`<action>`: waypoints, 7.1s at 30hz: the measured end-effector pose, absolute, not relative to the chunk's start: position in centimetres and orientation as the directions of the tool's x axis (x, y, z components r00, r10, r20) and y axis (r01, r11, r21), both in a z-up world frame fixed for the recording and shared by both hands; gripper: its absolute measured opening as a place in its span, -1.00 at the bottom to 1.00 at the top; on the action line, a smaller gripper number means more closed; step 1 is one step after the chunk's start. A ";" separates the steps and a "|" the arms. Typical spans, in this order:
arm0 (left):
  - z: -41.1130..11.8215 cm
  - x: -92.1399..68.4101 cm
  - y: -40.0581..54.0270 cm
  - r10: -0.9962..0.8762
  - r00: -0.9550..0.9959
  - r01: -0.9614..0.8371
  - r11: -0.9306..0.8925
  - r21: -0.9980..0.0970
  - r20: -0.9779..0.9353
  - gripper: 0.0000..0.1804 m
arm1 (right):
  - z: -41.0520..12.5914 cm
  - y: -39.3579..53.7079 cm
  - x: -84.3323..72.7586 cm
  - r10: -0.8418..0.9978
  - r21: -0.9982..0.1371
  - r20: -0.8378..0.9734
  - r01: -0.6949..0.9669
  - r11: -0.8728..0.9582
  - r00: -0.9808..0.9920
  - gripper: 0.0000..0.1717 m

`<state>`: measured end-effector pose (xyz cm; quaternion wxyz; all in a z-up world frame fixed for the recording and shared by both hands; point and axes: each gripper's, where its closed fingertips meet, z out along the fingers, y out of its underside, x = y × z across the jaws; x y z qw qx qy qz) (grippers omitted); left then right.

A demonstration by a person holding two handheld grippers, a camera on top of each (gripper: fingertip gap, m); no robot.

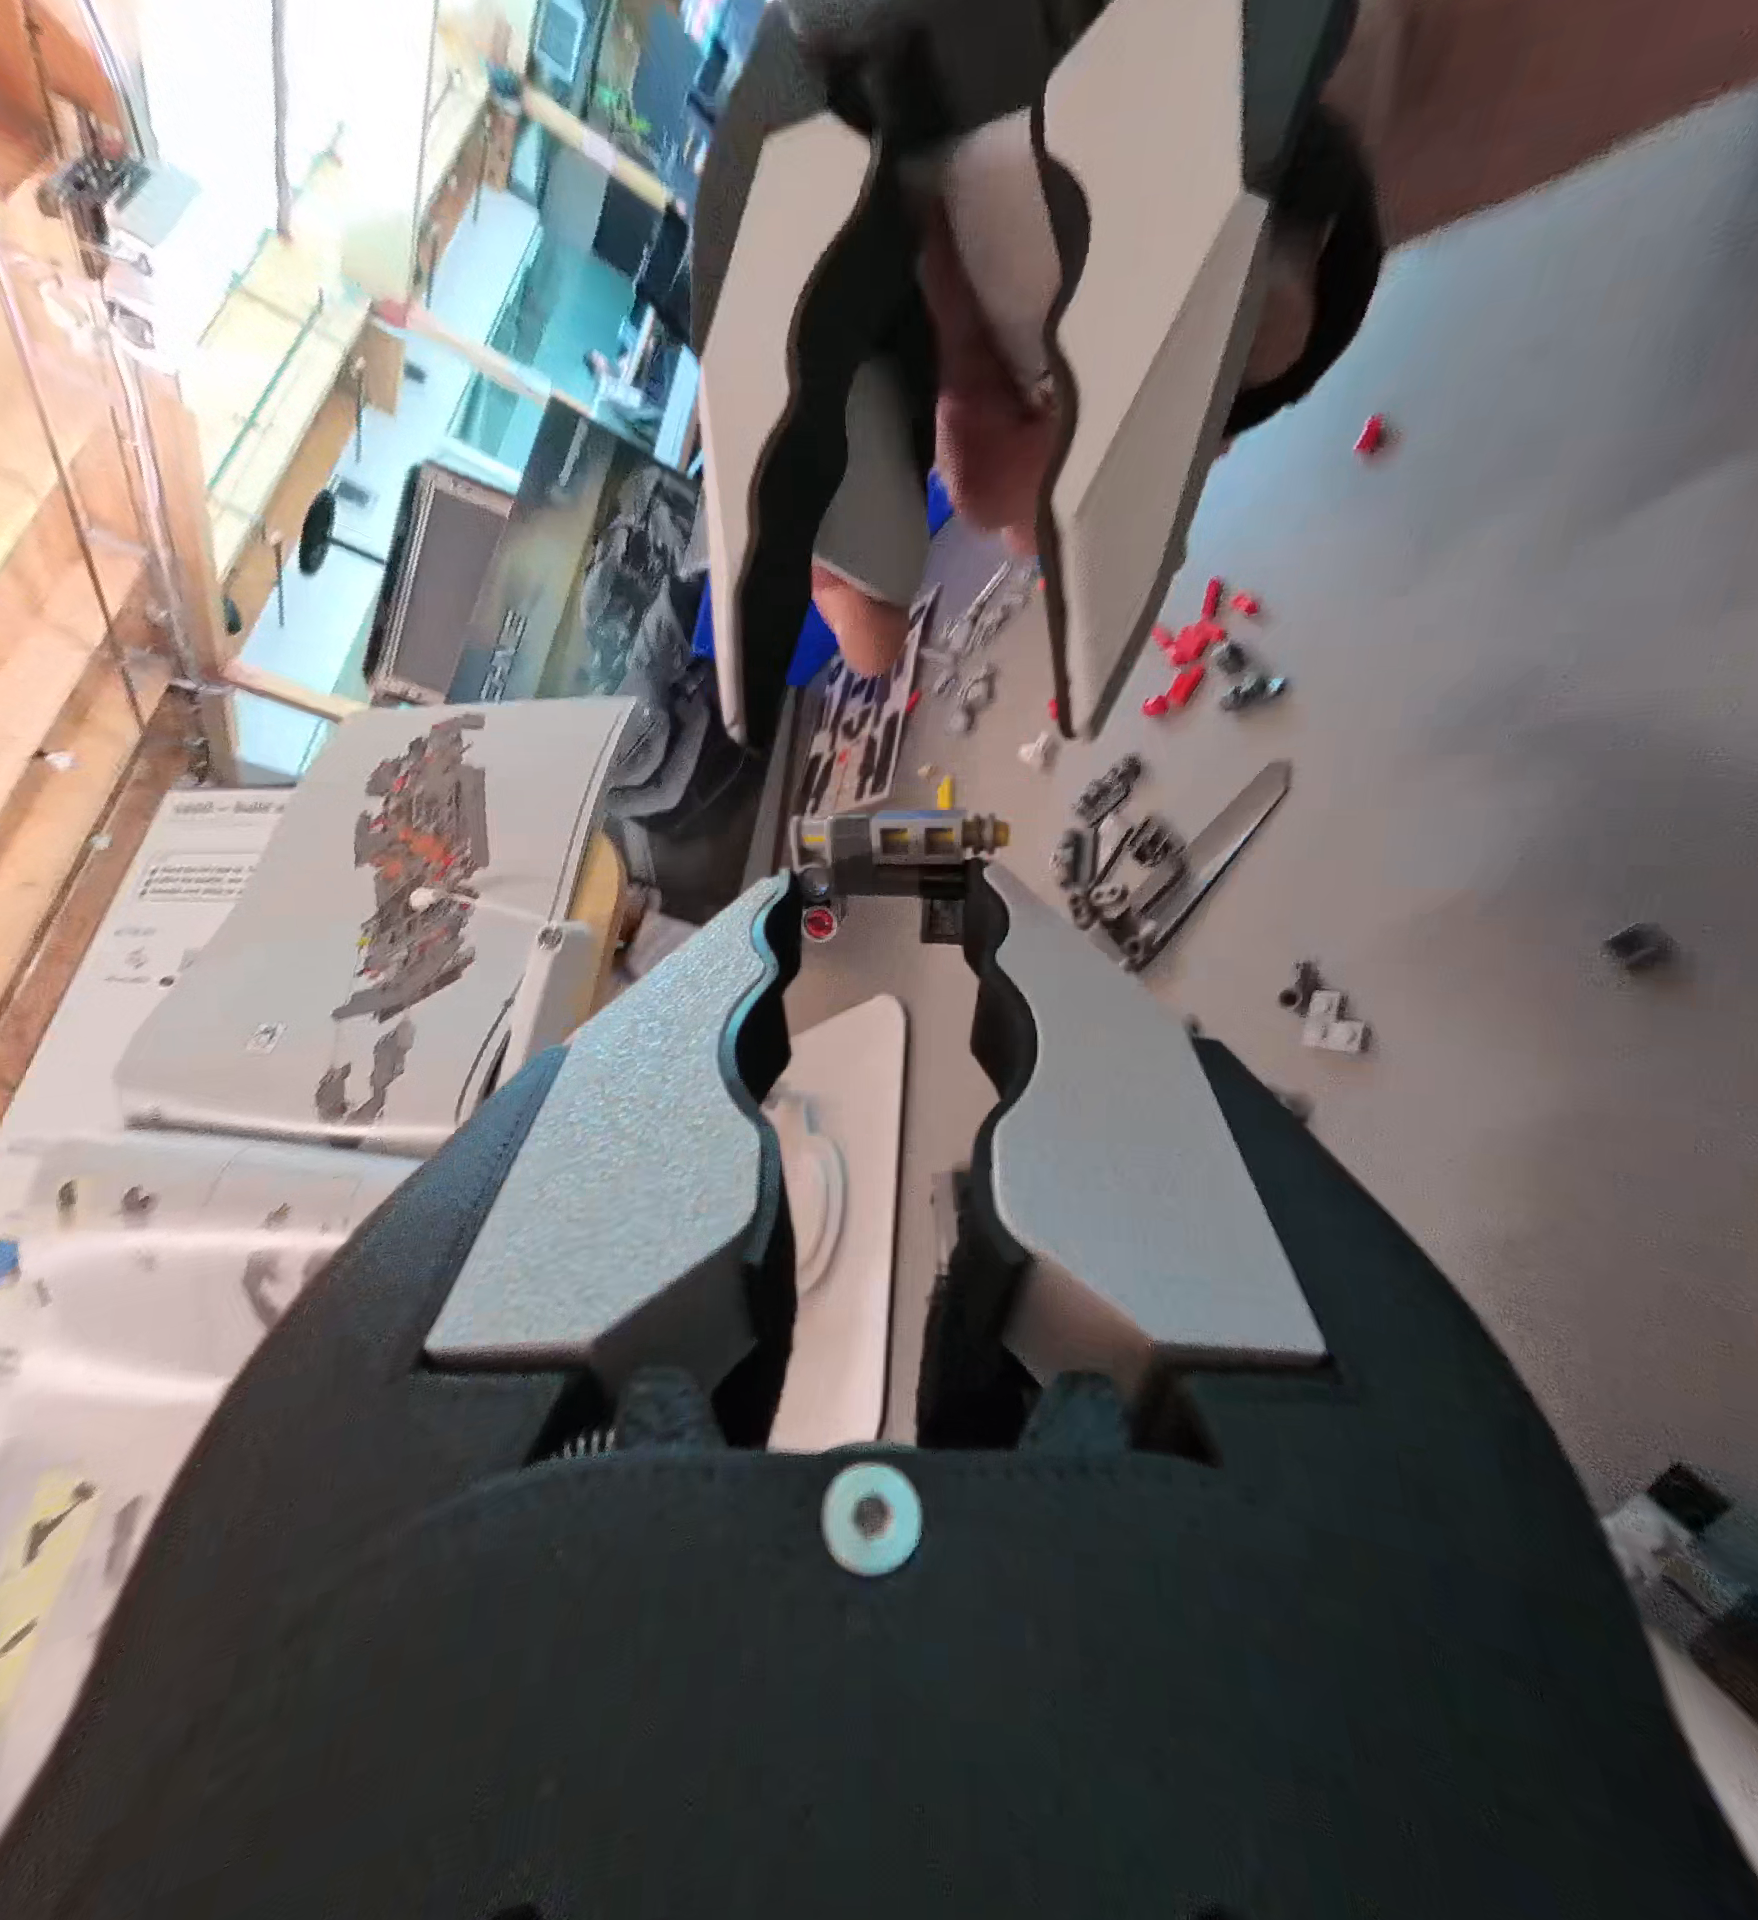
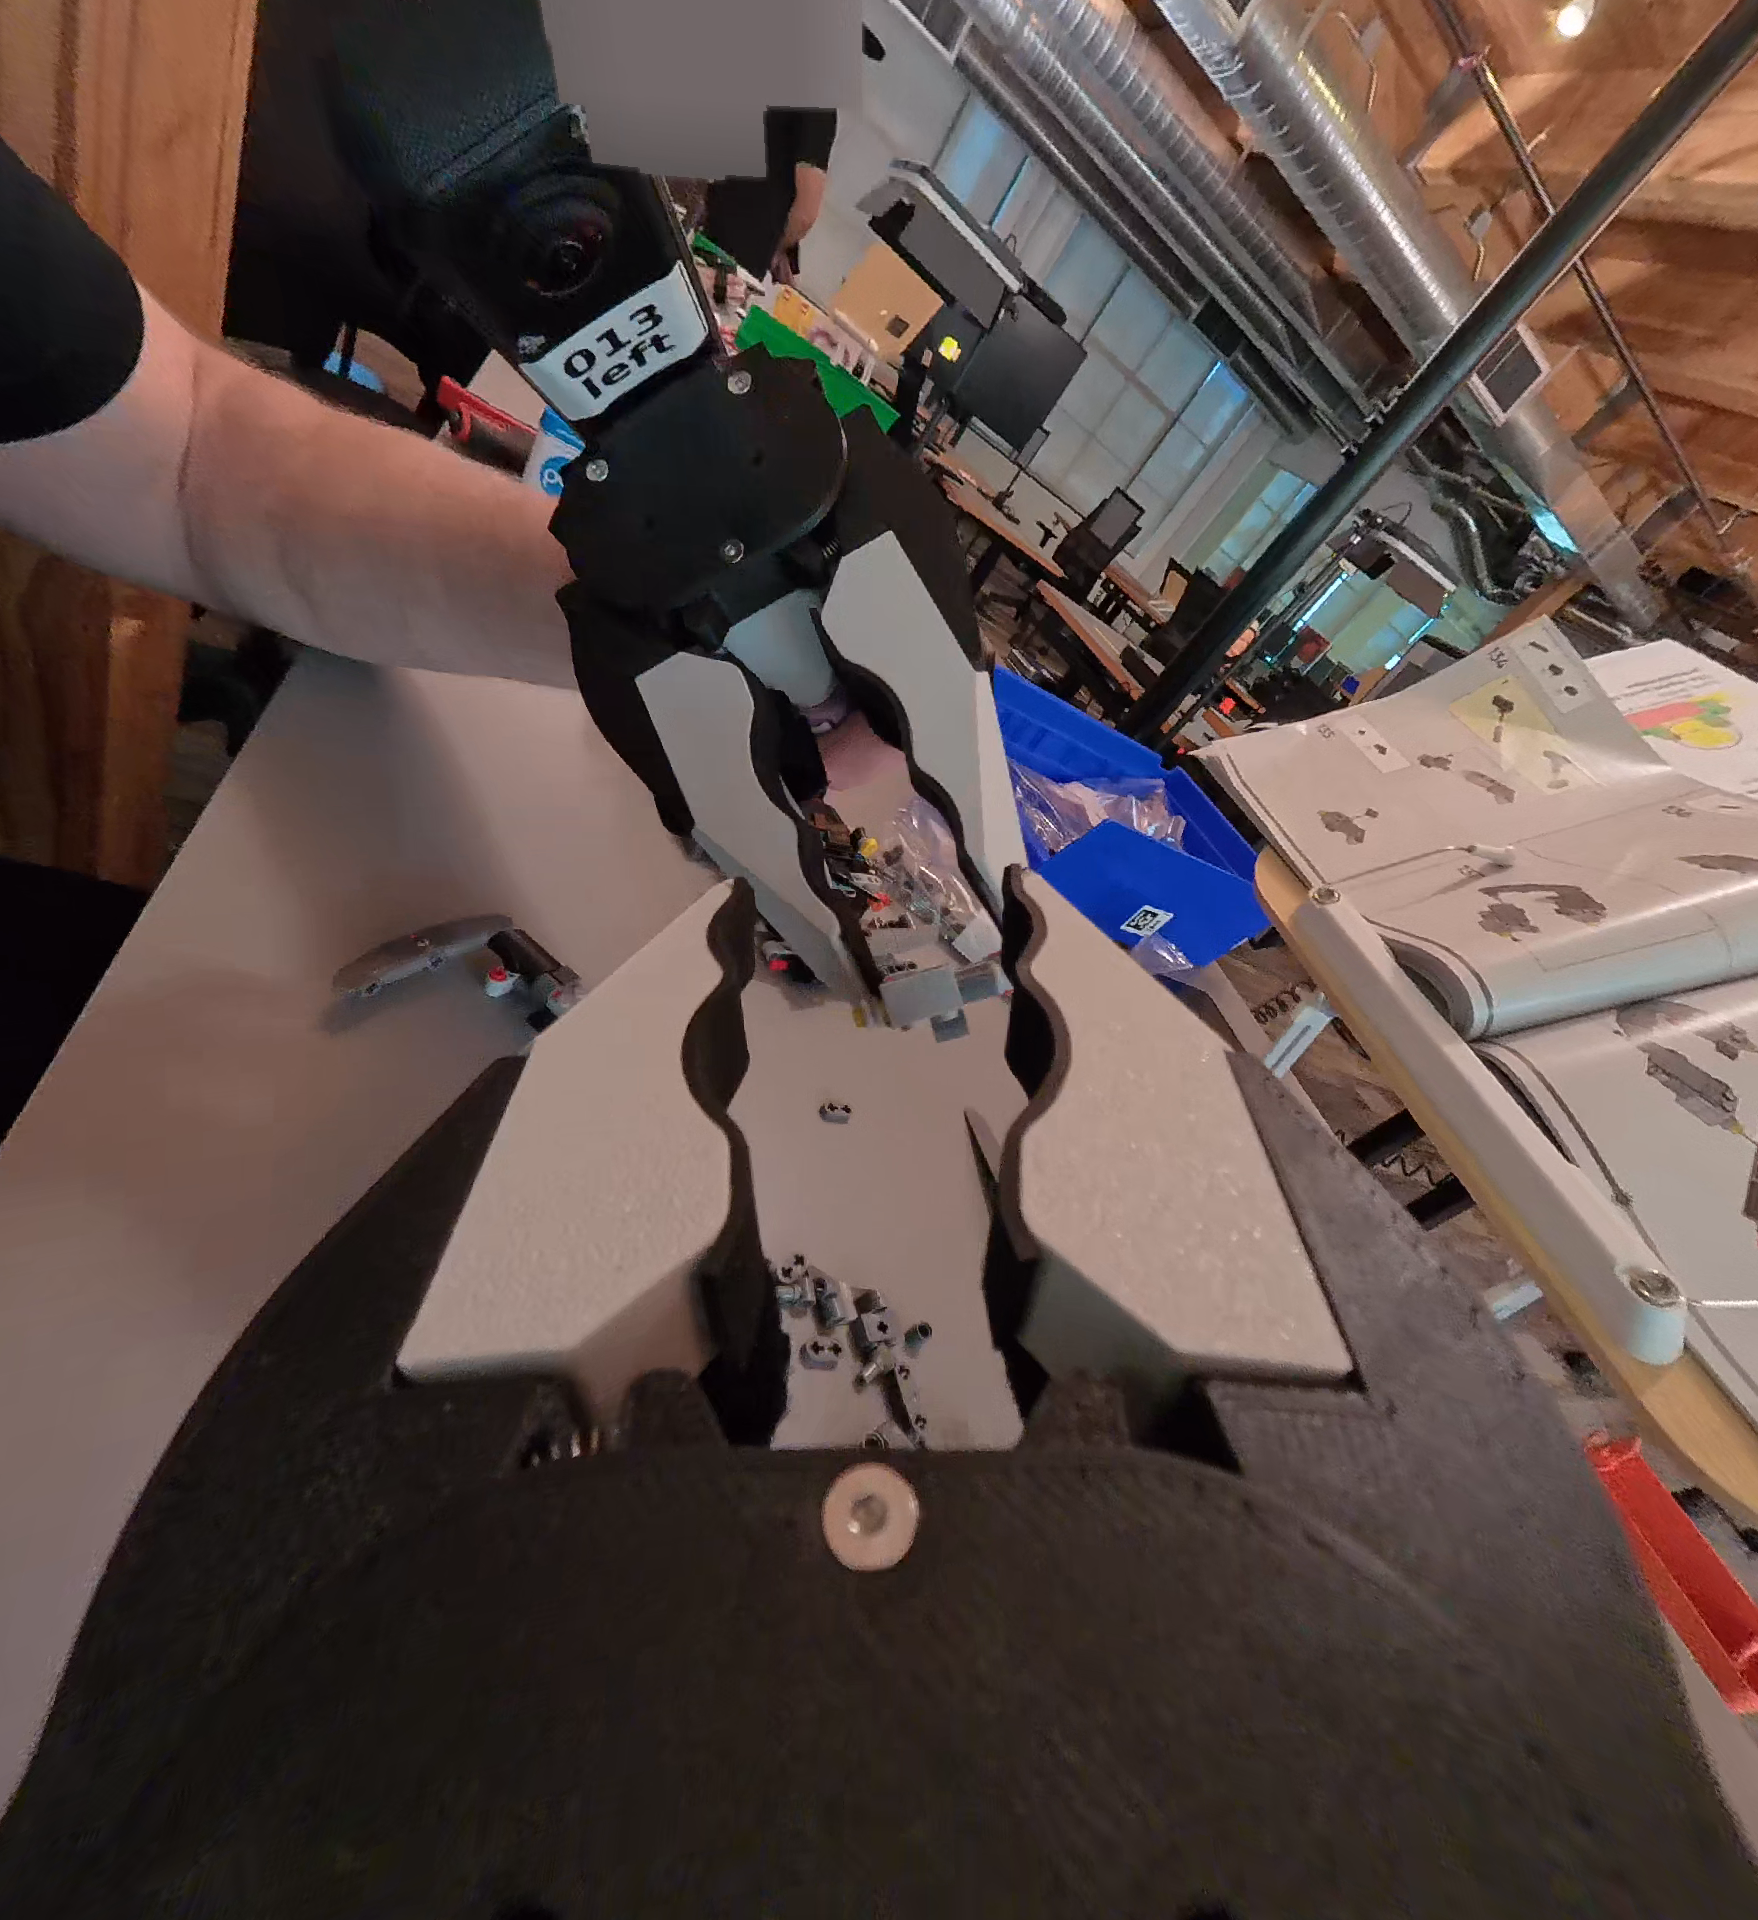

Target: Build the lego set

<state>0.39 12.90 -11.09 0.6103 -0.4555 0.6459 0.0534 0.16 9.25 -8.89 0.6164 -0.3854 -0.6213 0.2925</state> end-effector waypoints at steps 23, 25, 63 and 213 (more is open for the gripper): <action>-4.6 1.2 7.6 -0.998 0.023 0.180 -0.059 -0.982 0.064 -0.68 | -7.1 9.2 0.7 0.431 -0.532 0.841 0.358 0.767 0.326 -0.38; -3.6 0.6 7.0 -0.985 -0.094 0.286 -0.164 -0.944 0.142 -0.68 | -5.8 8.3 0.3 0.410 -0.519 0.844 0.335 0.787 0.345 -0.39; -6.3 0.8 12.1 -0.935 0.307 0.227 -0.109 -0.968 0.177 -0.78 | -5.4 14.6 0.4 0.099 -0.332 0.929 0.683 0.650 0.357 -0.76; -26.3 1.3 13.2 -0.957 -0.197 -0.782 0.285 -0.554 -0.213 -0.75 | -23.9 8.0 10.4 0.989 -0.796 0.140 0.600 0.082 0.050 -0.80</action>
